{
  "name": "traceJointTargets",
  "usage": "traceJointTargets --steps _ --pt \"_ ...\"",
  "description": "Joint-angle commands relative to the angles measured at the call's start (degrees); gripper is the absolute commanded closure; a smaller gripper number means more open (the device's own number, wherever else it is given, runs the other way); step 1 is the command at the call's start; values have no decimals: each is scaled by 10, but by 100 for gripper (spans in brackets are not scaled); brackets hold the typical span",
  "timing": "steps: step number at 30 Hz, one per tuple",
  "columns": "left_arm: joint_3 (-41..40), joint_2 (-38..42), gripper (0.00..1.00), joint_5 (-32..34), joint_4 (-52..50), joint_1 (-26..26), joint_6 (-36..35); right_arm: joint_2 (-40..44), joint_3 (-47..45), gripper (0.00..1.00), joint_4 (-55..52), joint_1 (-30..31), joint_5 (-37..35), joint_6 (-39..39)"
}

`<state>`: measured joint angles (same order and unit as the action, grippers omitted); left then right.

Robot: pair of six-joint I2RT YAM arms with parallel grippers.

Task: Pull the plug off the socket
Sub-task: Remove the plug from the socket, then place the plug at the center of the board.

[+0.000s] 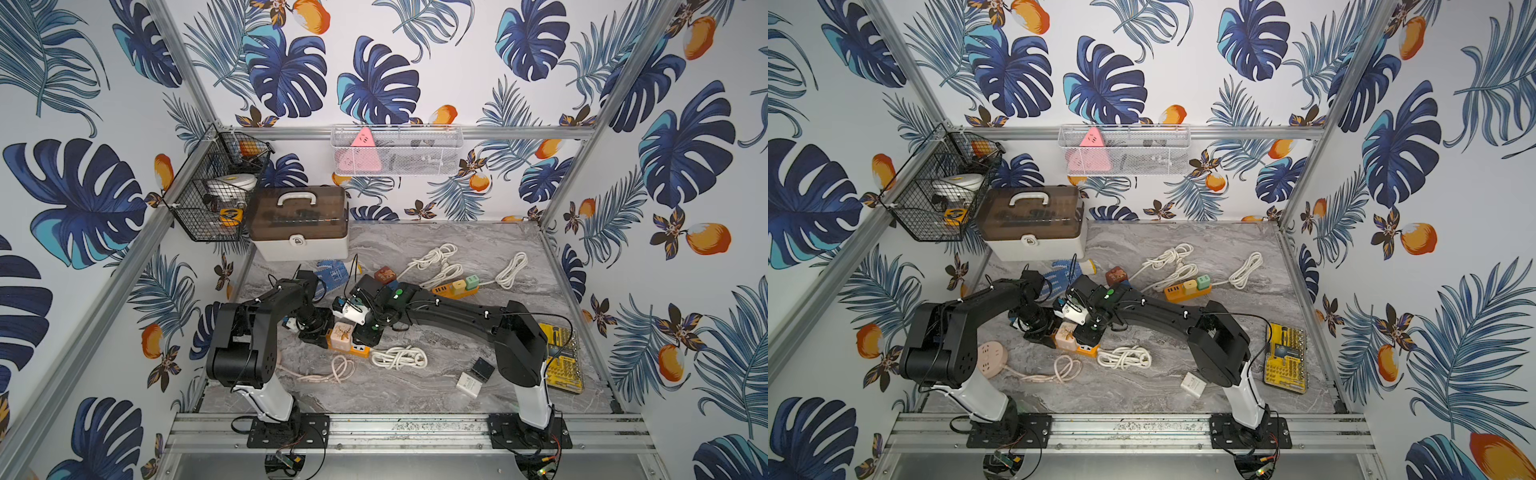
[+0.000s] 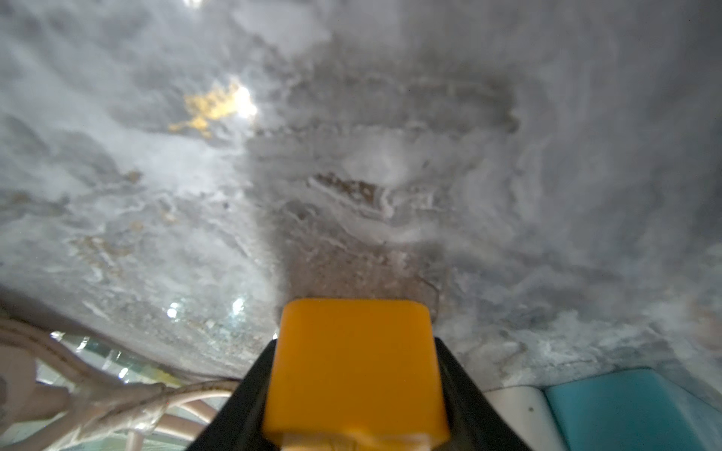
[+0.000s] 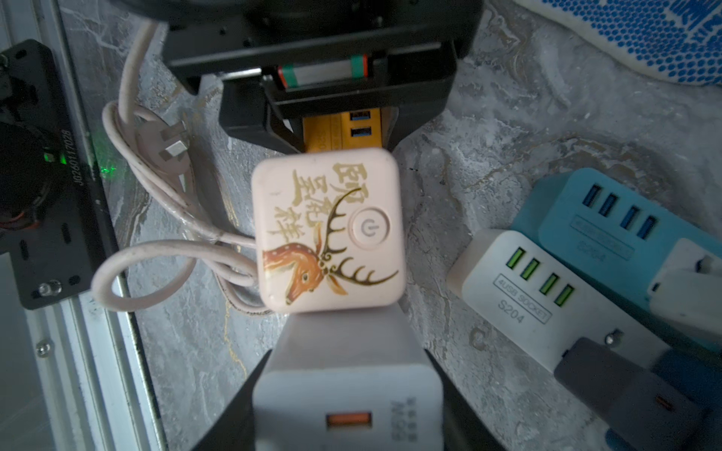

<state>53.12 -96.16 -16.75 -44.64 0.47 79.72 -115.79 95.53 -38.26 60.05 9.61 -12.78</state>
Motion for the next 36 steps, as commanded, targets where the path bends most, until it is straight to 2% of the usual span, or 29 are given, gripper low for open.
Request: traceJointTargets --steps 1,4,8,13,15,19,24,31,36 --pt "-13 -6 100 68 50 1 5 13 -4 93 -23 1 -4 29" --pt "-17 -5 100 62 68 2 7 63 -35 92 -22 1 -32 70" --pt "-11 -6 100 57 75 2 -2 140 -82 92 -70 0 -106 171" --pt "-9 -3 100 53 79 2 -11 216 -145 98 -221 0 -239 358" --pt "-7 -3 100 55 77 2 -18 234 -164 100 -296 -4 -261 435" --pt "-3 2 100 57 73 2 -26 293 -236 100 -348 -37 -218 506" --pt "-3 4 100 54 70 2 -30 326 -300 100 -309 -157 -111 509" --pt "-10 10 100 52 69 2 -28 230 -284 99 -294 -235 -45 532" --pt "-12 15 100 51 69 2 -28 174 -268 97 -302 -263 -34 553"
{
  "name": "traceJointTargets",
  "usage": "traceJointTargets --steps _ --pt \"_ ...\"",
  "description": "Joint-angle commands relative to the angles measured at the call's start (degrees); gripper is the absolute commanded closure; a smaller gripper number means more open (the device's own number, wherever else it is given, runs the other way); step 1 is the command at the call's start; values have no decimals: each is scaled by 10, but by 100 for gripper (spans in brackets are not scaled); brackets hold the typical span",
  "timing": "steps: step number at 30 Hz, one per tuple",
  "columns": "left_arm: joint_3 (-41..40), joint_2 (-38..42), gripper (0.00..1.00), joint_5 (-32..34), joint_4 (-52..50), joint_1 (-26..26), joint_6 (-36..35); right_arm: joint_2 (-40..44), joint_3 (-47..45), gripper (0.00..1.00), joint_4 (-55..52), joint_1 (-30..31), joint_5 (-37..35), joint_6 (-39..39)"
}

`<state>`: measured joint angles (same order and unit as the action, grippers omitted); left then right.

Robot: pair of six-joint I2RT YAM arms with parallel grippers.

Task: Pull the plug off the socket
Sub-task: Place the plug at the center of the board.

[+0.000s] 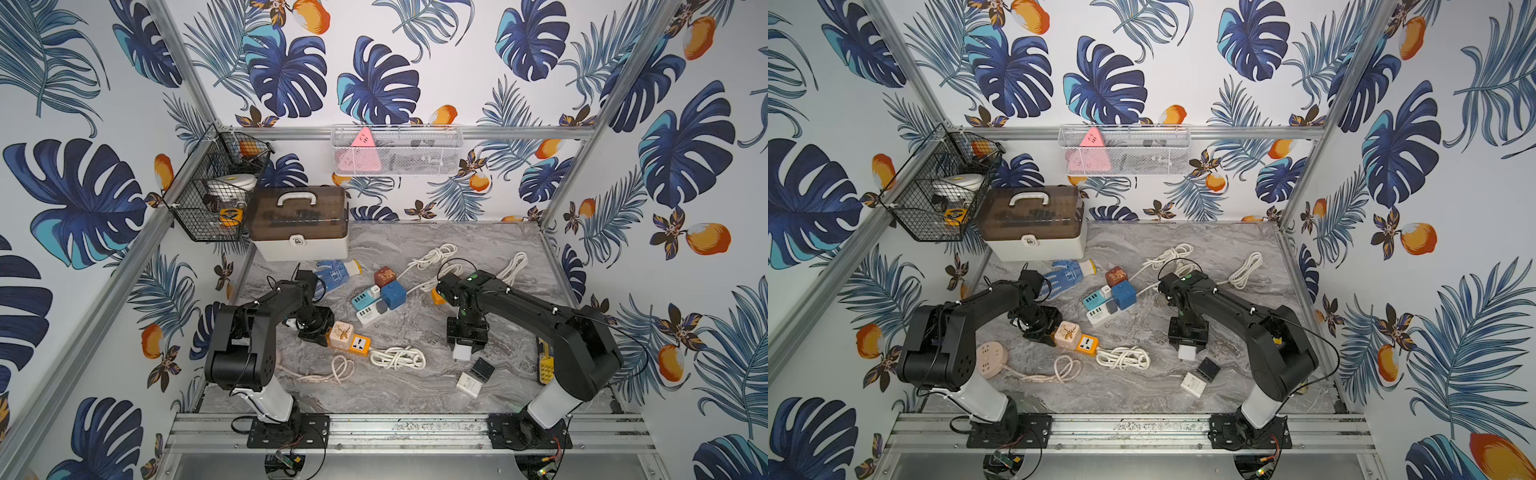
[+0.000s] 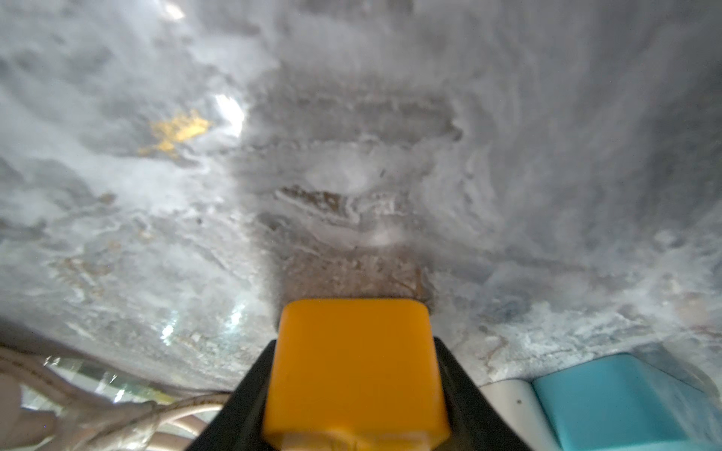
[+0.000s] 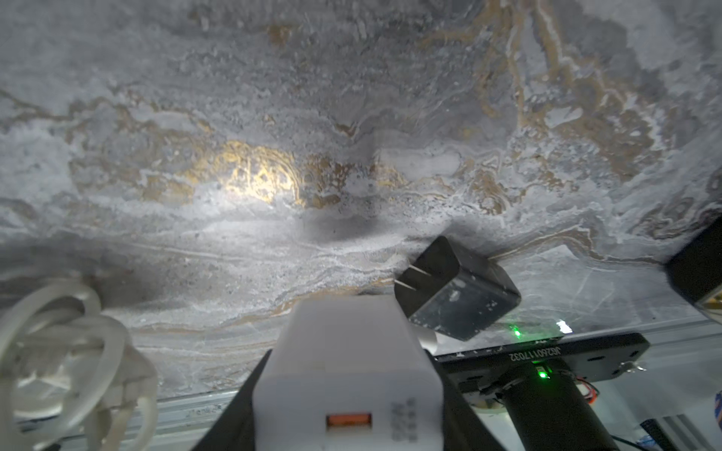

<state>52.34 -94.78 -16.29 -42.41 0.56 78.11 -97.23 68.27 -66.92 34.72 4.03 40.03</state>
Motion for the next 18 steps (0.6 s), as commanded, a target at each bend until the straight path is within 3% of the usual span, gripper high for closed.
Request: traceJointTargets --steps 1,9,18 --pt "-4 2 100 47 47 1 -13 -14 -1 96 -8 -15 30 30" --pt "-3 7 100 47 44 1 -13 -22 -63 92 36 -102 67 40" --pt "-5 9 100 46 44 1 -15 -33 -52 89 41 -187 48 17"
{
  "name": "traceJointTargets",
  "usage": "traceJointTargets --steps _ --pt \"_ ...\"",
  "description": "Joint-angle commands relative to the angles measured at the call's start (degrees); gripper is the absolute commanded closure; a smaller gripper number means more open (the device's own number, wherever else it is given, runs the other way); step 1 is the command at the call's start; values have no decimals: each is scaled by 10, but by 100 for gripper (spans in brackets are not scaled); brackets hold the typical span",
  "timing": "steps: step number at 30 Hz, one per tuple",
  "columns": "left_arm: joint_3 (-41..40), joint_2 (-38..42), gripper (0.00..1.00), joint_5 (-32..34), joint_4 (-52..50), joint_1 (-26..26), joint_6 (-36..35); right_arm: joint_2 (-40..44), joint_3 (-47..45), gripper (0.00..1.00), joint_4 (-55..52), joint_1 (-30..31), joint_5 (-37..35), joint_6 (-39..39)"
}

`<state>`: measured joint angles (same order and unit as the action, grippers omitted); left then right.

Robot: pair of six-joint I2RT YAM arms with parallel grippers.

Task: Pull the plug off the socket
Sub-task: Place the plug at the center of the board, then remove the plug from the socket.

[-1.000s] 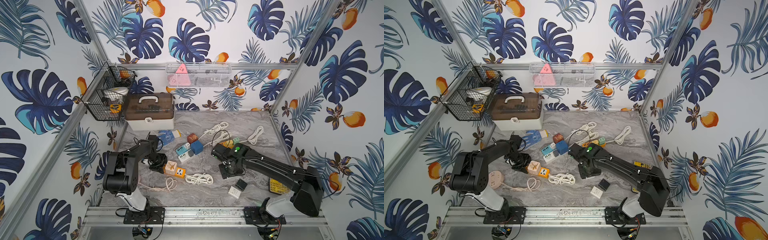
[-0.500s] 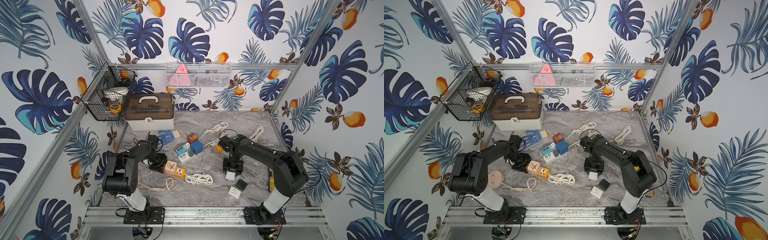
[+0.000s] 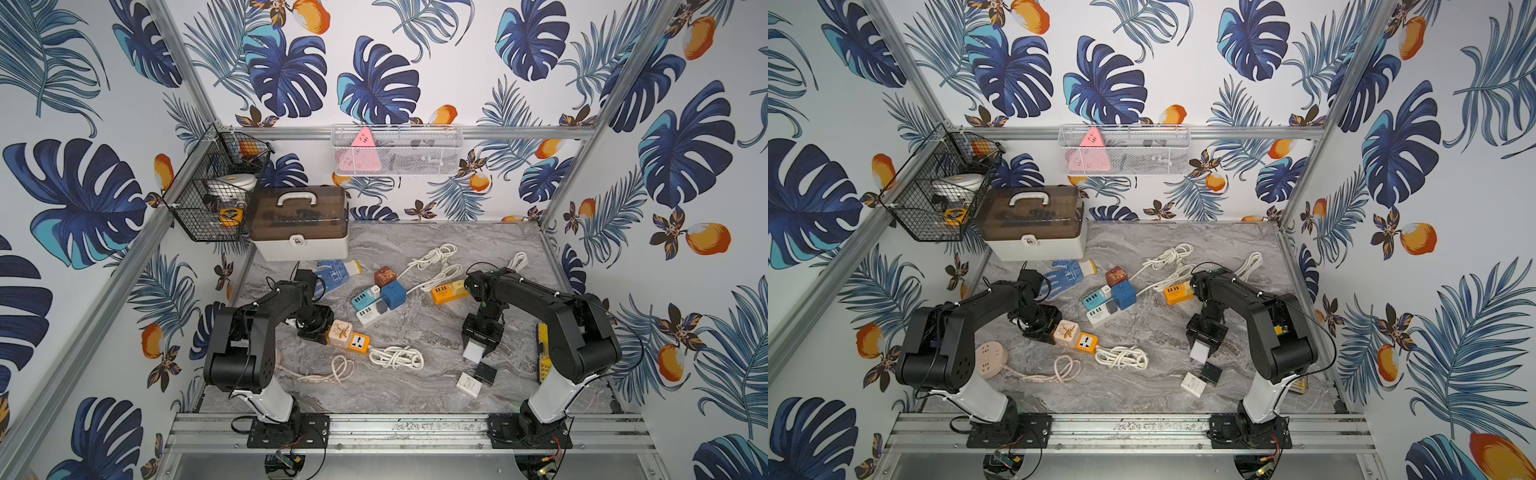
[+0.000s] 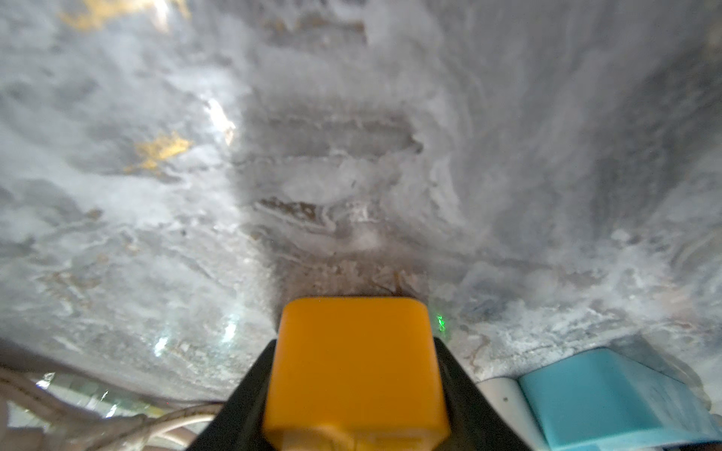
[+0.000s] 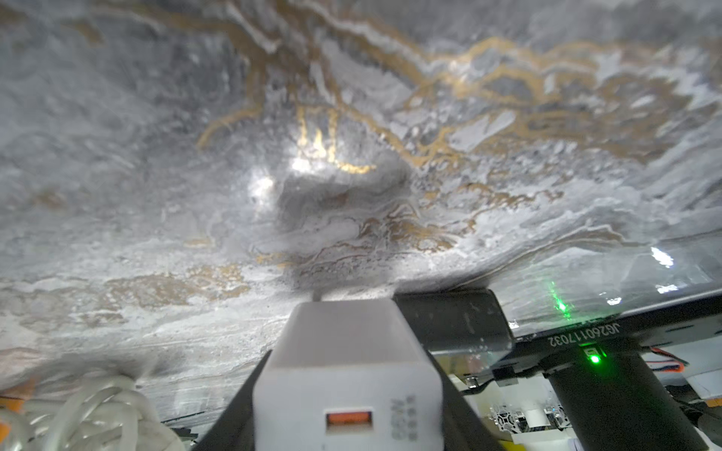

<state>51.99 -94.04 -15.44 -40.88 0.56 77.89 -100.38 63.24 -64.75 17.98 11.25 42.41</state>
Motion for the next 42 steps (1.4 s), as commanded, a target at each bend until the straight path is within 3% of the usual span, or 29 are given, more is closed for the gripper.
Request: traceJointTargets --steps 1,9,14,17,19,23,27,32,36,42 --pt "-1 0 100 38 29 1 -12 -2 -5 87 24 -29 -19 -9" --pt "-5 1 100 36 32 1 -12 6 -3 34 47 -63 -17 -18" --pt "-5 2 100 37 30 1 -14 41 8 20 48 -61 -33 -32" --pt "-4 -1 100 38 26 1 -18 64 15 18 43 -47 -52 -45" --pt "-5 -3 100 36 25 1 -18 88 45 18 49 -5 -88 -61" --pt "-9 -1 100 38 25 1 -20 131 82 18 116 142 -135 -119" --pt "-11 0 100 38 23 1 -22 118 109 19 186 284 -177 -190" --pt "-10 0 100 38 21 1 -22 88 97 19 308 406 -187 -337" --pt "-7 0 100 40 18 1 -25 80 60 19 419 450 -154 -434" --pt "-10 0 100 38 20 1 -21 60 51 16 510 460 -81 -492"
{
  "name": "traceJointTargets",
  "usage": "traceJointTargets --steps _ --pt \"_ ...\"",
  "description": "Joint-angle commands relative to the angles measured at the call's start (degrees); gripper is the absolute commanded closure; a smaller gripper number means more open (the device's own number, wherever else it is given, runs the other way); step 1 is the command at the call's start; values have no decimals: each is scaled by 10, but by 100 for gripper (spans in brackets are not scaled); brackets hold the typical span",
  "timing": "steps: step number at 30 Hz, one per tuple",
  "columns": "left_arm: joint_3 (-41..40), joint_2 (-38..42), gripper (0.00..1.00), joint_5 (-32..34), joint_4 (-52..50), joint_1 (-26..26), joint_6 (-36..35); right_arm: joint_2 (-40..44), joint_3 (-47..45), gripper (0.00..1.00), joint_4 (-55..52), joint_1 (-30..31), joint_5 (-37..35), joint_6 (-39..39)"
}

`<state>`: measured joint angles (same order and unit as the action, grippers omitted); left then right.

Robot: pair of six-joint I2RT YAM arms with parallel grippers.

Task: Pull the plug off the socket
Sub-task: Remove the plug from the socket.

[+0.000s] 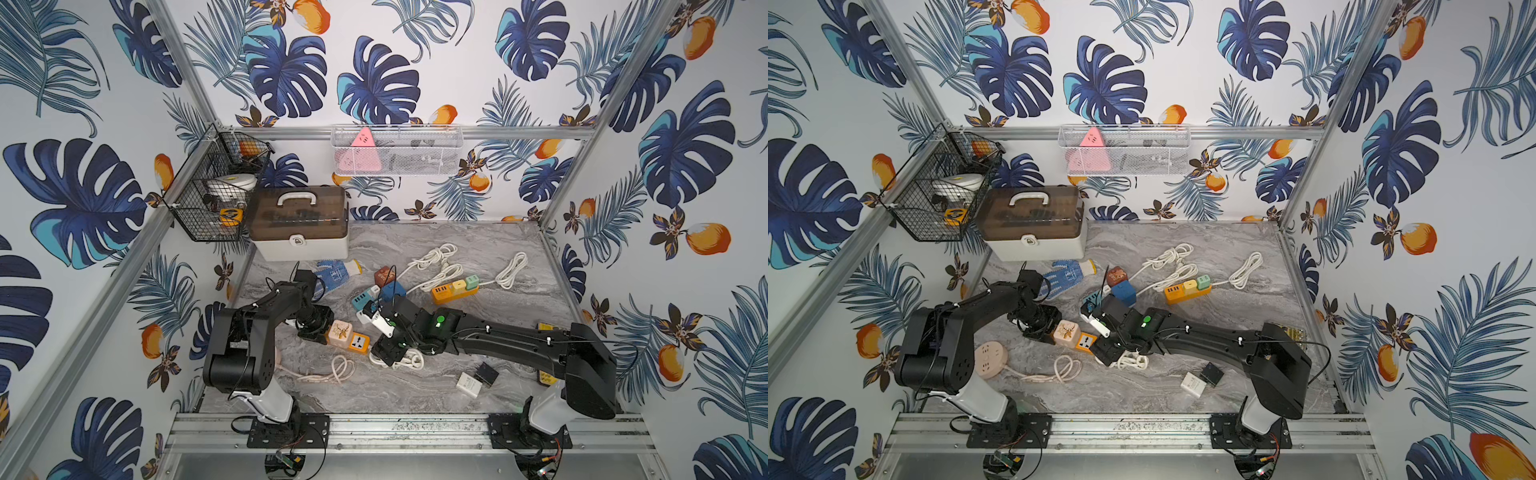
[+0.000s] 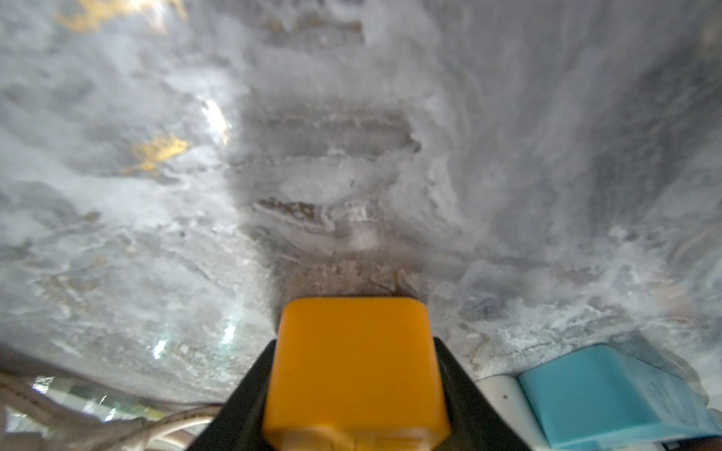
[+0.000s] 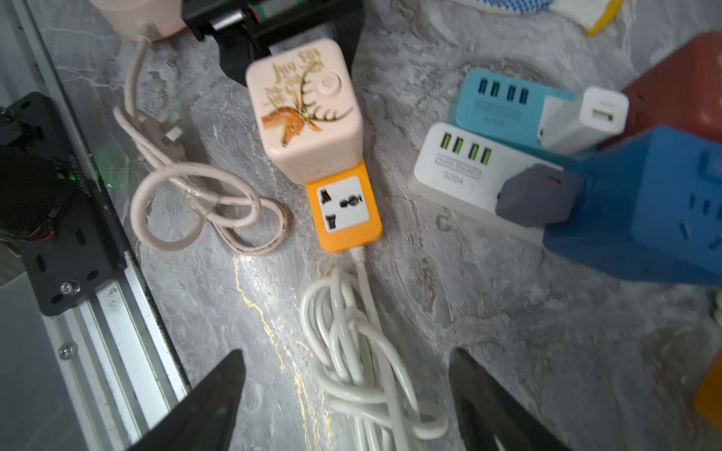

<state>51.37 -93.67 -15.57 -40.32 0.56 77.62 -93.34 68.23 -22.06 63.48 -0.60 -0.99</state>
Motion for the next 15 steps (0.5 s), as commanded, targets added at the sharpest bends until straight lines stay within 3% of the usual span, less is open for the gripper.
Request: traceJointTargets --steps 1,15 --pt "-5 -4 100 39 15 1 -19 -19 5 16 88 7 39 -63" --pt "-8 -2 100 39 16 1 -20 -112 28 15 190 15 40 -106"
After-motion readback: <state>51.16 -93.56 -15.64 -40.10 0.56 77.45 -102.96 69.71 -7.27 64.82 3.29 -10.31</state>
